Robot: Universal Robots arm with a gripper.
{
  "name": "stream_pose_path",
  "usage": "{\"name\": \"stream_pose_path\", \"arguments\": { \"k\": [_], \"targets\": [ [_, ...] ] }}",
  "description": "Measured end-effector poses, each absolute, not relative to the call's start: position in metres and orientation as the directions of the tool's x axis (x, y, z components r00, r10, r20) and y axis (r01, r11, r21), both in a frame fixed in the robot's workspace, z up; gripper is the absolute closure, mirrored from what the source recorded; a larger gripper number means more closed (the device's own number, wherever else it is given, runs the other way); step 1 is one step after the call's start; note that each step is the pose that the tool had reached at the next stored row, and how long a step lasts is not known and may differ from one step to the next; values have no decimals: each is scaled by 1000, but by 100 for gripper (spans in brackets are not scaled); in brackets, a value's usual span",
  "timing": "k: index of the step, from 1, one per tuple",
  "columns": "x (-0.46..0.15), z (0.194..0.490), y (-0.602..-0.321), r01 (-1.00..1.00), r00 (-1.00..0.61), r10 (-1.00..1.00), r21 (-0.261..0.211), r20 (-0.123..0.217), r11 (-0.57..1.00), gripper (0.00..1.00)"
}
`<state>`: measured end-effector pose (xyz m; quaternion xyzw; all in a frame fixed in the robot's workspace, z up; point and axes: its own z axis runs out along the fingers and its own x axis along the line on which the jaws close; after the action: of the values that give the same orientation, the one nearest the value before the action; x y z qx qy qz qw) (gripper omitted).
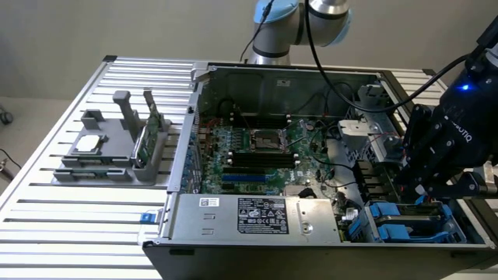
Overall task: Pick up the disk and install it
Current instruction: 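Insert the second disk wire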
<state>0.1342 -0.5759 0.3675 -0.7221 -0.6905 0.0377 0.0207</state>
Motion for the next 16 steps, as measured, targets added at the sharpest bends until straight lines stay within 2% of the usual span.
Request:
{"name": "stream_pose_path", "arguments": {
  "k": [16],
  "targets": [
    [134,368,-576,996,44,999,-82,-25,-46,69]
  ]
}}
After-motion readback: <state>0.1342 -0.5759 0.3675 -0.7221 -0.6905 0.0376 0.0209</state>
